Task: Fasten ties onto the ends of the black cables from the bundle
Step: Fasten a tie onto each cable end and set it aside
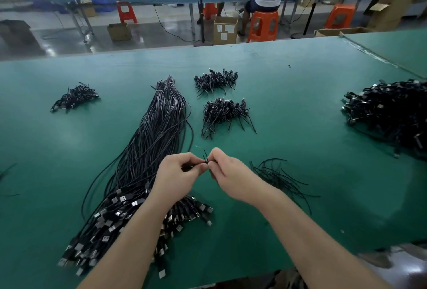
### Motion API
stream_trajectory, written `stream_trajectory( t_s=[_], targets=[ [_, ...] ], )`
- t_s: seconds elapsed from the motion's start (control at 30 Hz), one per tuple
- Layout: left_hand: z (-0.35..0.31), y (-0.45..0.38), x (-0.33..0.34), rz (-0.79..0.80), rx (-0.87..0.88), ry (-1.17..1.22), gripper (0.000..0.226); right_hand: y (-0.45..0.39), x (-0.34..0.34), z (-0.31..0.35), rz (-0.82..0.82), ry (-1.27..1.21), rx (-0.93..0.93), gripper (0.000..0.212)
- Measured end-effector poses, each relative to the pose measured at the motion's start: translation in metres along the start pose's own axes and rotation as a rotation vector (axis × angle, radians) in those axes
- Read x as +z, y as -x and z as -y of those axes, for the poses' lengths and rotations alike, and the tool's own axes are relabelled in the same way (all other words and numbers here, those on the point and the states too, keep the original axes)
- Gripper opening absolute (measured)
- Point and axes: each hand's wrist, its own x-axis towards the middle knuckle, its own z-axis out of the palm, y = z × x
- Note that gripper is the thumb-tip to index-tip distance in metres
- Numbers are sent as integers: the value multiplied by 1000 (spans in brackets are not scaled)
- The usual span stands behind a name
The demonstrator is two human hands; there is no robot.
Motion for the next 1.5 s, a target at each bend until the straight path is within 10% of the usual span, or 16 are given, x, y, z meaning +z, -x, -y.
stream_trajectory(
  t_s=[0.43,0.9,1.5],
  targets=[
    [4,-2,-8,151,-279,232,7,8,-5,0,-121,245,-236,9],
    [-5,9,1,-29,-110,197,6,9,-12,-1,-208,472,-320,20],
    [-12,5,-18,179,-232,33,3,8,-11,3,-64,690,-405,26]
  ],
)
